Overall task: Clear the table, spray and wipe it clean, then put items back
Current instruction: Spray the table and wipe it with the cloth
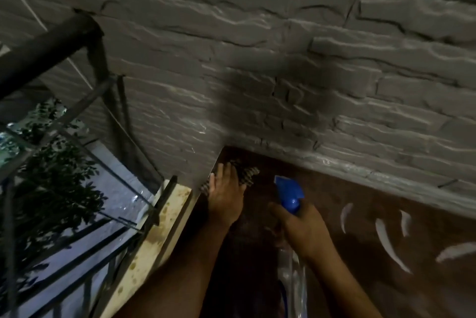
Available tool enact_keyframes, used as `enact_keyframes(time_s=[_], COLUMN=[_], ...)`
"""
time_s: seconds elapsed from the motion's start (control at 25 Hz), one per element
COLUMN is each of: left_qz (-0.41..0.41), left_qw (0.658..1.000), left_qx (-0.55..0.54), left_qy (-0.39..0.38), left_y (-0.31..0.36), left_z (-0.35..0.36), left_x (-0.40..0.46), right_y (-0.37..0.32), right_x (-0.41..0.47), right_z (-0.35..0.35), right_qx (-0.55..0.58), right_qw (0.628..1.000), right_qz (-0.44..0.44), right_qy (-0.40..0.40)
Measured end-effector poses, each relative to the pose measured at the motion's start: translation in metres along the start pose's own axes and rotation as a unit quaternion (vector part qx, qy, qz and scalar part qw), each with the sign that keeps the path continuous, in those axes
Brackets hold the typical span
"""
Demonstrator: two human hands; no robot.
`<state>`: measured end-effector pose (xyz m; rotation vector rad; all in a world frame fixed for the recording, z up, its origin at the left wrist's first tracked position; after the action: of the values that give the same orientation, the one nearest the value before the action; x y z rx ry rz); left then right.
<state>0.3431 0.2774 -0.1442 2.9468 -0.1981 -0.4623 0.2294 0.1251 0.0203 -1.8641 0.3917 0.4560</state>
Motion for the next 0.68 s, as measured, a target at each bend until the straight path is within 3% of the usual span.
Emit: enact_keyframes(time_s=[0.12,0.16,0.28,0.32,0.36,0.44,0.48,0.52,0.64,0.68], left_qz=[-0.065,-0.037,0.174,0.179,0.151,0.01,-0.039,-0.037,0.19,0.222], left_qw=[0.994,0.996,0.984,0.984,0.988,0.998,0.998,0.998,0.981,0.974], left_qx=[-0.074,-0.059,0.01,0.024,0.009,-0.039,-0.051,-0.052,0.009,0.035], left_qy=[-0.048,-0.051,-0.04,-0.007,0.028,0.046,0.004,-0.021,-0.038,-0.036], left_y=[0.01,0.025,0.039,0.026,0.016,0.012,0.025,0.043,0.062,0.042], left_z=[-0.039,-0.037,0.006,0.01,0.008,-0.017,-0.03,-0.033,0.013,0.018], left_x=[0.066,0.07,0.013,-0.001,0.001,0.038,0.054,0.058,0.009,-0.001], right_y=[-0.001,-0.001,-0.002,-0.001,0.001,0.003,0.006,0.009,0.013,0.014], right_x=[0.005,0.008,0.011,0.01,0.009,0.008,0.009,0.01,0.009,0.008], right_z=[-0.005,-0.008,-0.009,-0.009,-0.008,-0.009,-0.012,-0.016,-0.018,-0.017], right_qx=[0.0,0.003,-0.005,-0.008,-0.007,0.0,0.005,0.011,0.025,0.031], right_qw=[1.0,1.0,1.0,1.0,1.0,1.0,1.0,0.999,0.999,0.999], right_qz=[0.003,0.001,0.007,0.011,0.017,0.019,0.018,0.019,0.036,0.04], right_qy=[0.001,0.001,-0.009,-0.008,-0.003,0.017,0.025,0.031,0.019,0.019])
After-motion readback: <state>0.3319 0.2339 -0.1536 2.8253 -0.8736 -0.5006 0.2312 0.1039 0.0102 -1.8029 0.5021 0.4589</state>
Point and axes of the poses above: each hand's wrist, its own x-axis towards the middle knuckle, its own z-axis out of the palm, y = z × x, the point moved 1 cm from there along x, towards the middle knuckle, and after that the axes turned 12 degrees about -y, right-handed, at the moved point
